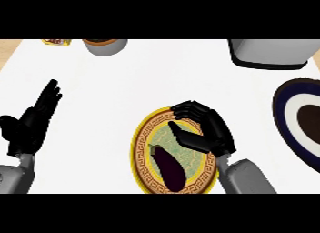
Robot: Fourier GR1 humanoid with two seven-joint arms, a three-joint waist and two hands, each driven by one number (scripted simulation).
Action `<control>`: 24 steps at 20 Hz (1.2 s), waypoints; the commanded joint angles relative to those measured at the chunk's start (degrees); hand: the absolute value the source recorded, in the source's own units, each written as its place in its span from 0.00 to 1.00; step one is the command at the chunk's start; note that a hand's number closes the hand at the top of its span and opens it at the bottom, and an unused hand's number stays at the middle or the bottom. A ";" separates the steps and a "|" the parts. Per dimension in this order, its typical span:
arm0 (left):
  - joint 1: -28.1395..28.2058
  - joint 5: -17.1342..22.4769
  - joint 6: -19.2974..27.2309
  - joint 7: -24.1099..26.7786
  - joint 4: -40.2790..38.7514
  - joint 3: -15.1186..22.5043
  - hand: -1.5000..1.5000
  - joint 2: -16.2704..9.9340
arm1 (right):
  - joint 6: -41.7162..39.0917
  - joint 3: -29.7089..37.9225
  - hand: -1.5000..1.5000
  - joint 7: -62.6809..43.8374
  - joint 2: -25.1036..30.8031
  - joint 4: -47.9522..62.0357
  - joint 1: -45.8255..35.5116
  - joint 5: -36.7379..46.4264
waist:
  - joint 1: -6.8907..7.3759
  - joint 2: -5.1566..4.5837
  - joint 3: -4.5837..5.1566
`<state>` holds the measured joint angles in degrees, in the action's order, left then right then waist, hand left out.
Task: Pick the eggplant from the plate and place it in the plate
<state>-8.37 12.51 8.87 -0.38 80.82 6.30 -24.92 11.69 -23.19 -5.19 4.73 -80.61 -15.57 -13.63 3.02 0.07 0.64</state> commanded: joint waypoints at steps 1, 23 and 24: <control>3.90 -0.37 -1.71 2.87 1.02 3.96 0.50 3.54 | 17.83 -10.95 0.00 -0.94 -4.49 -1.19 1.75 0.13 | -0.62 0.17 -0.55; 4.31 -1.84 -4.69 6.68 -2.89 -0.16 0.50 4.25 | 12.35 -29.98 0.00 -44.97 16.16 -18.62 -11.31 16.52 | -2.94 0.30 -0.56; 5.38 -2.41 -4.76 8.40 -4.38 0.04 0.50 4.63 | 10.29 -31.36 0.00 -45.69 16.53 -18.15 -10.43 15.51 | -2.89 0.15 -0.55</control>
<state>-3.60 10.50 4.57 8.16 76.02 6.04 -20.15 29.19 -51.97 -43.43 18.45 -96.76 -24.49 2.93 -0.06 0.26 0.11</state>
